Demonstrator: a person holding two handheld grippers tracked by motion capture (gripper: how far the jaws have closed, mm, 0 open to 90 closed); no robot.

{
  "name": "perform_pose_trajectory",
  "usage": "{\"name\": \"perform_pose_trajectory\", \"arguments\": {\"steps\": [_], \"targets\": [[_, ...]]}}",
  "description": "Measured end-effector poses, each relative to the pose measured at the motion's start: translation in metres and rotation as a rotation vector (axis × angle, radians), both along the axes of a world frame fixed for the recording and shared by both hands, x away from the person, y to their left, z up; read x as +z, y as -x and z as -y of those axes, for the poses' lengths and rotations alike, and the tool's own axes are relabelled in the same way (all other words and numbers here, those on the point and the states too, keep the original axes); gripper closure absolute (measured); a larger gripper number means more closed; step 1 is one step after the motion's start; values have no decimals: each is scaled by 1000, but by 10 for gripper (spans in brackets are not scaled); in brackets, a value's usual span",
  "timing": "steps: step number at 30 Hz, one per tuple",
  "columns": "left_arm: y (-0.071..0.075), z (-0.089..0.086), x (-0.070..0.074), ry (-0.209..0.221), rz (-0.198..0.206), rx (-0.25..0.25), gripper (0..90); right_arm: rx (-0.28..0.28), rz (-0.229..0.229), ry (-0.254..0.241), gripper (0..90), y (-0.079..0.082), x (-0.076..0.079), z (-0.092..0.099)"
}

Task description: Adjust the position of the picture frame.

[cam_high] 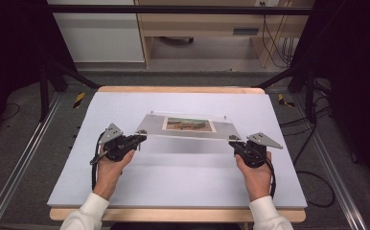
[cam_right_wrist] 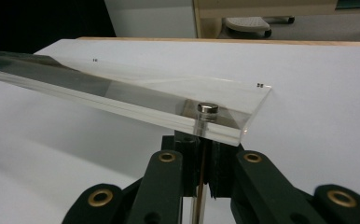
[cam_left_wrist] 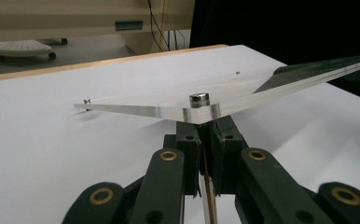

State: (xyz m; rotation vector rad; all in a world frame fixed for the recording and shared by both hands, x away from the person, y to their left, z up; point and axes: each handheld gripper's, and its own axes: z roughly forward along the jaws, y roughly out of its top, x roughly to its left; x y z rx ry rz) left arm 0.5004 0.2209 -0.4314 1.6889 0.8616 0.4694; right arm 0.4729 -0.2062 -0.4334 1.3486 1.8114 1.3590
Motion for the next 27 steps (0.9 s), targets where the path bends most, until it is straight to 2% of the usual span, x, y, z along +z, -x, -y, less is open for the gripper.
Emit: {"name": "perform_pose_trajectory", "arguments": {"steps": [4, 7, 8, 9, 10, 11, 14, 15, 16, 17, 18, 19, 26, 27], "targets": [[1, -2, -6, 5, -19, 8, 826, 5, 1, 10, 845, 1, -1, -2], [9, 0, -13, -19, -54, 21, 829, 10, -8, 20, 847, 3, -5, -4], [11, 0, -14, -32, -63, 20, 830, 9, -26, 33, 847, 4, -8, -4], [16, 3, -17, -66, -81, 22, 832, 16, -57, 44, 847, 6, -13, -3], [16, 3, -17, -66, -81, 22, 831, 16, -57, 44, 847, 6, -13, -3], [18, 4, -18, -88, -89, 18, 831, 23, -80, 47, 847, 8, -16, -1], [22, 7, -22, -130, -117, 19, 831, 30, -102, 42, 847, 9, -21, 1], [22, 7, -24, -130, -136, 20, 834, 37, -120, 49, 846, 10, -24, 1], [22, 7, -24, -130, -136, 20, 836, 37, -120, 49, 846, 10, -24, 1], [22, 6, -28, -144, -157, 18, 837, 47, -142, 56, 844, 10, -29, 2], [22, 6, -28, -144, -157, 18, 838, 47, -142, 56, 844, 10, -29, 2], [22, 6, -32, -158, -170, 23, 838, 59, -167, 63, 843, 10, -33, 1], [22, 7, -36, -168, -180, 22, 838, 60, -172, 102, 840, 10, -35, -1], [22, 8, -36, -179, -185, 20, 838, 56, -184, 103, 840, 10, -37, -1]]}}
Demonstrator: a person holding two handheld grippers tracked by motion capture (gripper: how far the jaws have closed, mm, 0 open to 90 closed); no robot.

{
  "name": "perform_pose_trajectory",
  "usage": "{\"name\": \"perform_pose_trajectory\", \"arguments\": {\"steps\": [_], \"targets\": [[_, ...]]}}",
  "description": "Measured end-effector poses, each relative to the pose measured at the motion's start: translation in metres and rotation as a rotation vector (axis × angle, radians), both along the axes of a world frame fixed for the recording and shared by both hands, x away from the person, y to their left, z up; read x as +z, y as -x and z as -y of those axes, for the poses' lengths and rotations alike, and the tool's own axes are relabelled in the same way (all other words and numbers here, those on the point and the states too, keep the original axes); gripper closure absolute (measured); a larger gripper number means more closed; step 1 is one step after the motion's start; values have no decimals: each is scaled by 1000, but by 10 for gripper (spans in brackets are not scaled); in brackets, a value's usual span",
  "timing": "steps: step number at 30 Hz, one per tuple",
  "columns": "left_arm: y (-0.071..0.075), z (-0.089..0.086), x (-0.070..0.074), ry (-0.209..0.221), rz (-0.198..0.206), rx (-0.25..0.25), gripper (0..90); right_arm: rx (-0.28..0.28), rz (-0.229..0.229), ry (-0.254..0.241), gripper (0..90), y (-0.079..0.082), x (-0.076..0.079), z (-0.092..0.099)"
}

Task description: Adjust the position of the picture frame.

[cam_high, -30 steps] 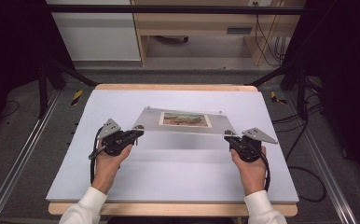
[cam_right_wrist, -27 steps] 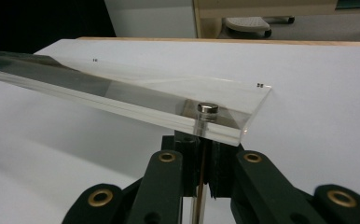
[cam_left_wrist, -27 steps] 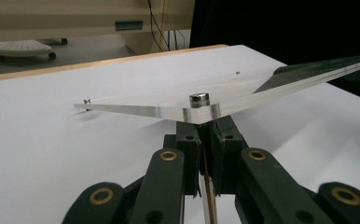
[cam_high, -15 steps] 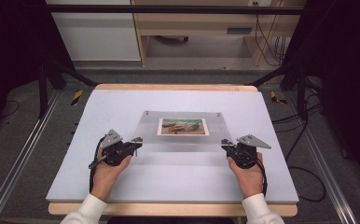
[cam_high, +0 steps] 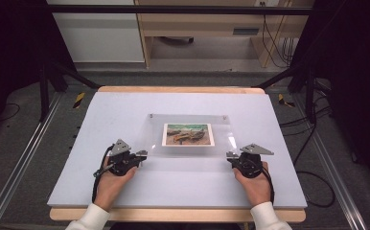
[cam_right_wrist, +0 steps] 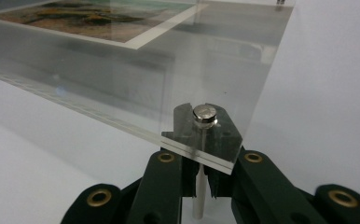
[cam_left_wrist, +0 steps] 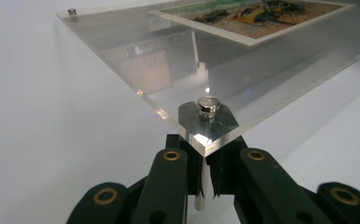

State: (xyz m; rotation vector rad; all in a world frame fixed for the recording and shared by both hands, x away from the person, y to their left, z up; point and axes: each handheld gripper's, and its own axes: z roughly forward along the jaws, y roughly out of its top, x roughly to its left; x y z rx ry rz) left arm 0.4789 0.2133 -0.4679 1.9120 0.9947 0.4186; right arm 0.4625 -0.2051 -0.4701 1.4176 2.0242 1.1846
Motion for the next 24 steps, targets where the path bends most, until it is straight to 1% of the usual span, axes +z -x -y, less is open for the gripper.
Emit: {"name": "perform_pose_trajectory", "arguments": {"steps": [1, 4, 5, 6, 9, 10, 11, 12, 13, 14, 15, 16, 17, 18, 19, 20, 21, 22, 24], "targets": [[0, 0, 0, 0, 0, 0, 838, 4, 3, 8, 840, 0, -1, 0], [0, 0, -2, -19, -8, -5, 836, 4, -7, 11, 840, 0, -2, 0], [0, 0, -2, -19, -8, -5, 835, 4, -7, 11, 840, 0, -2, 0], [0, 1, -3, -34, -13, -9, 834, 6, -18, 12, 836, 0, -3, 0], [1, 1, -3, -47, -11, -13, 831, 7, -26, 3, 824, 0, -4, 1], [1, 2, -3, -59, -7, -17, 825, 13, -22, 4, 803, 0, -4, 2], [1, 2, -3, -61, -4, -18, 817, 11, -21, -2, 790, 0, -4, 3], [1, 2, -2, -74, -3, -29, 796, 8, -24, -1, 771, 0, -4, 3], [1, 2, -2, -74, -3, -29, 766, 8, -24, -1, 771, 0, -4, 3], [2, 3, -2, -76, -1, -30, 766, 7, -22, 5, 743, 1, -4, 5], [4, 3, -1, -92, -1, -36, 728, 5, -27, 1, 708, 2, -3, 6], [5, 3, 0, -100, 4, -37, 605, -6, -33, -4, 614, 4, -3, 8], [7, 2, 2, -93, 7, -45, 605, -6, -33, -4, 614, 4, -3, 8], [10, 0, 4, -92, 10, -55, 486, 0, -26, -14, 521, 6, -1, 11], [10, 0, 4, -92, 10, -55, 430, 0, -26, -14, 521, 6, -1, 11], [12, -2, 6, -95, 10, -57, 430, 4, -25, -13, 477, 8, 0, 12], [12, -3, 6, -97, 8, -62, 375, 5, -13, -4, 426, 10, 1, 12], [12, -5, 6, -92, -3, -64, 340, 5, -11, -2, 394, 12, 2, 12], [12, -9, 7, -76, -7, -67, 274, 20, -6, 19, 314, 15, 3, 13]]}}
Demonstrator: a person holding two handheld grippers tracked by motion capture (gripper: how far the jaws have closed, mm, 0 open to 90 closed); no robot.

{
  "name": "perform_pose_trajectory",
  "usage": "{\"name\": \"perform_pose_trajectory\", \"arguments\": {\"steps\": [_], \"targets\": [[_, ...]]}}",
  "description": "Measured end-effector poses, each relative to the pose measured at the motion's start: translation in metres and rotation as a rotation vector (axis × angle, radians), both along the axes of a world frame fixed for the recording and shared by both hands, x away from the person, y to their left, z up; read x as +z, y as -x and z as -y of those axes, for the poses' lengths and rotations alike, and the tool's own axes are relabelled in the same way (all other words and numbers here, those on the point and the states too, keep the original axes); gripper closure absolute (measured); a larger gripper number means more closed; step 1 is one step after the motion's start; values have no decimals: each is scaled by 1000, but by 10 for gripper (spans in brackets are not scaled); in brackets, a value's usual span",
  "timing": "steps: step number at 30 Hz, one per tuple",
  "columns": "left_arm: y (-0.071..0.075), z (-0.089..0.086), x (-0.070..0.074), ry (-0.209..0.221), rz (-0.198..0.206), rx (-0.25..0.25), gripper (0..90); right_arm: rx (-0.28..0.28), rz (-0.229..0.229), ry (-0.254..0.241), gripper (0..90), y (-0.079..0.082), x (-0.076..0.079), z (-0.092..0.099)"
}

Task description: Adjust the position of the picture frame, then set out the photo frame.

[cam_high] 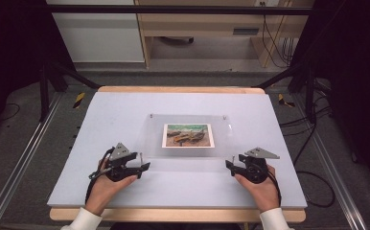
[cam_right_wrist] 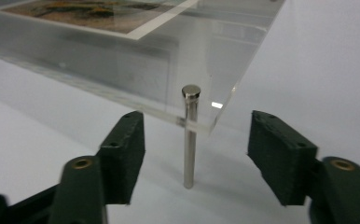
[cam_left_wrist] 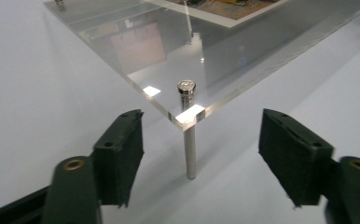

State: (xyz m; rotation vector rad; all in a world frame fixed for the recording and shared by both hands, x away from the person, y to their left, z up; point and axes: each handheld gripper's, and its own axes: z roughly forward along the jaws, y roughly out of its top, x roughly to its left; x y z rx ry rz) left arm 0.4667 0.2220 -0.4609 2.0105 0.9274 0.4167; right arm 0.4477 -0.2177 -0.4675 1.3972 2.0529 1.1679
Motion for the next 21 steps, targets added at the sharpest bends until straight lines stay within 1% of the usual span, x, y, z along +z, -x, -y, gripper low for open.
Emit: {"name": "perform_pose_trajectory", "arguments": {"steps": [1, 2, 3, 4, 6, 7, 8, 9, 10, 11, 12, 13, 14, 15, 18, 19, 20, 21], "targets": [[0, -4, 2, 23, 0, 7, 215, 5, -12, 8, 249, 3, 1, 0], [0, -4, 2, 23, 0, 7, 181, 5, -12, 8, 249, 3, 1, 0], [0, -6, 3, 28, 3, 6, 181, 7, -5, 14, 223, 4, 2, 0], [0, -8, 5, 36, 6, 6, 162, 5, 3, 17, 199, 6, 3, 1], [0, -14, 8, 67, 24, 17, 100, 8, 14, 1, 134, 12, 8, 3], [-1, -16, 9, 88, 28, 23, 100, 8, 14, 1, 134, 12, 8, 3], [-1, -18, 11, 108, 32, 32, 94, 23, 44, -12, 105, 15, 11, 5], [-2, -22, 13, 138, 44, 59, 94, 29, 53, -16, 101, 16, 13, 6], [-2, -22, 13, 138, 44, 59, 94, 29, 53, -16, 101, 16, 13, 6], [-2, -22, 14, 154, 47, 69, 94, 27, 60, -25, 103, 17, 15, 6], [-1, -23, 16, 163, 53, 68, 94, 27, 71, -30, 103, 18, 16, 8], [-1, -22, 18, 160, 59, 50, 94, 15, 81, -40, 110, 17, 19, 9], [-1, -22, 18, 160, 59, 50, 95, 15, 81, -40, 110, 17, 19, 9], [-1, -21, 19, 154, 58, 39, 95, 10, 86, -41, 112, 17, 21, 10], [-4, -17, 24, 138, 63, 45, 112, -5, 106, -30, 139, 13, 27, 12], [-6, -16, 25, 142, 64, 46, 115, -7, 104, -40, 146, 8, 32, 12], [-12, -14, 29, 163, 62, 58, 122, -4, 105, -37, 160, 4, 35, 12], [-12, -14, 29, 163, 62, 58, 128, -4, 105, -37, 160, 4, 35, 12]]}}
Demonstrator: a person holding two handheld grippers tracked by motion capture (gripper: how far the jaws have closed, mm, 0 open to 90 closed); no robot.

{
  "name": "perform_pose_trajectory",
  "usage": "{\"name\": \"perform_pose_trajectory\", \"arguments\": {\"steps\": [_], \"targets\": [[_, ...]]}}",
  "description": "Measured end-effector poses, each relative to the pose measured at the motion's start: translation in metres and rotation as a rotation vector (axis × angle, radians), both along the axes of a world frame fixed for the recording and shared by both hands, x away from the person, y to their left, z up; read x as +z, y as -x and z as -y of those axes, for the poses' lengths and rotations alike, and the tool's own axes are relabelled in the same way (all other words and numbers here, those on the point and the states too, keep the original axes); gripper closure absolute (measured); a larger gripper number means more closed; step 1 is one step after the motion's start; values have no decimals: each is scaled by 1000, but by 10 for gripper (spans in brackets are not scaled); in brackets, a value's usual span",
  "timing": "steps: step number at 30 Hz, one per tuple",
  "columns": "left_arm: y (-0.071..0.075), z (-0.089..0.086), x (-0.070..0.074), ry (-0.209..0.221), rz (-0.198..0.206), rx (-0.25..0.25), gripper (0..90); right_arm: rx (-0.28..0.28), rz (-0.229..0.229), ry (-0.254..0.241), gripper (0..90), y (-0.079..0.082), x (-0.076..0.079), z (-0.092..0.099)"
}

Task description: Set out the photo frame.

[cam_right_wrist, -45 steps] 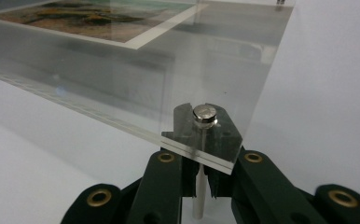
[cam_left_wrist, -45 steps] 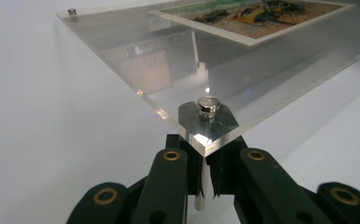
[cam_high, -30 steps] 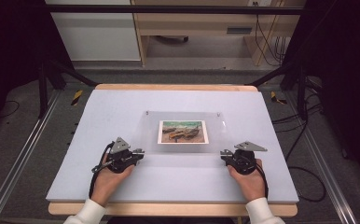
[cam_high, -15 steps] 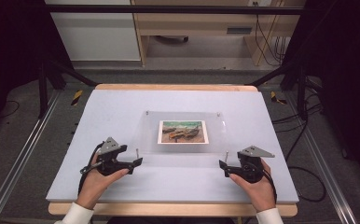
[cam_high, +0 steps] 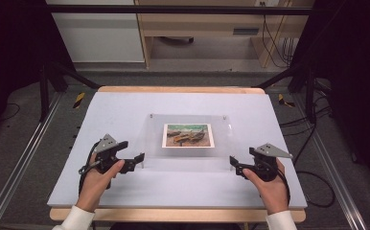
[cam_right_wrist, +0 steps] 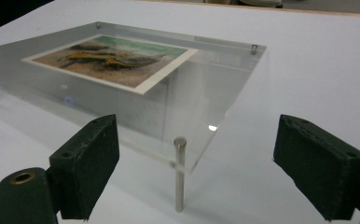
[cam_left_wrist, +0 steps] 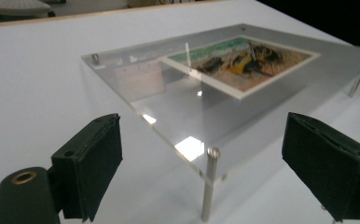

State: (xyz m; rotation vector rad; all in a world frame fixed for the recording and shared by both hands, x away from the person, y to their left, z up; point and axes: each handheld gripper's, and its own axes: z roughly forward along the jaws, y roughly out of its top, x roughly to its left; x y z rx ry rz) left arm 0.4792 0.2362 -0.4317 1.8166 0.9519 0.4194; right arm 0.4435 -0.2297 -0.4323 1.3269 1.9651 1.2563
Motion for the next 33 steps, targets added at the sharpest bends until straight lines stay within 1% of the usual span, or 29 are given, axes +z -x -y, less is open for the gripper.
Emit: {"name": "perform_pose_trajectory", "arguments": {"steps": [1, 2, 4, 6, 9, 10, 11, 12, 13, 16, 17, 18, 20, 24, 25, 26, 28, 29, 30, 31, 33], "targets": [[-7, 2, 3, 15, -17, -7, 134, 11, -9, -5, 192, -9, 7, -2], [-7, 2, 3, 15, -17, -7, 148, 11, -9, -5, 192, -9, 7, -2], [-14, 5, 4, -16, -28, -19, 154, 17, -12, 9, 218, -16, 10, -4], [-20, 8, 4, -42, -41, -21, 154, 33, -31, 8, 237, -26, 12, -7], [-29, 9, 0, -18, -76, -14, 155, 53, -75, 3, 248, -41, 7, -12], [-32, 9, -3, -16, -89, -4, 159, 50, -86, 8, 253, -46, 5, -13], [-36, 9, -7, -27, -100, 6, 164, 53, -121, -2, 251, -56, -3, -15], [-36, 9, -7, -27, -100, 6, 165, 53, -121, -2, 251, -56, -3, -15], [-38, 10, -9, -26, -112, 8, 169, 53, -139, -12, 241, -61, -7, -15], [-40, 11, -11, -24, -124, 0, 176, 55, -151, -25, 239, -66, -10, -16], [-39, 12, -13, -31, -121, -2, 182, 49, -162, -45, 238, -67, -10, -17], [-39, 12, -13, -29, -124, -3, 183, 50, -162, -50, 235, -67, -10, -17], [-39, 13, -13, -27, -126, -4, 183, 53, -161, -50, 233, -68, -10, -17], [-39, 14, -15, -36, -132, -7, 181, 58, -169, -48, 218, -68, -12, -19], [-40, 14, -16, -38, -135, -10, 179, 62, -172, -49, 197, -69, -13, -20], [-40, 15, -16, -39, -142, -12, 179, 62, -172, -49, 197, -69, -13, -20], [-41, 16, -17, -30, -149, -14, 174, 66, -188, -47, 184, -69, -13, -20], [-43, 16, -18, -18, -160, -17, 174, 73, -194, -40, 176, -70, -15, -20], [-43, 16, -18, -18, -160, -17, 174, 73, -194, -40, 176, -70, -15, -20], [-44, 17, -19, -8, -171, -22, 173, 69, -209, -50, 169, -71, -16, -20], [-45, 18, -20, -2, -179, -24, 173, 68, -213, -51, 168, -72, -16, -20]]}}
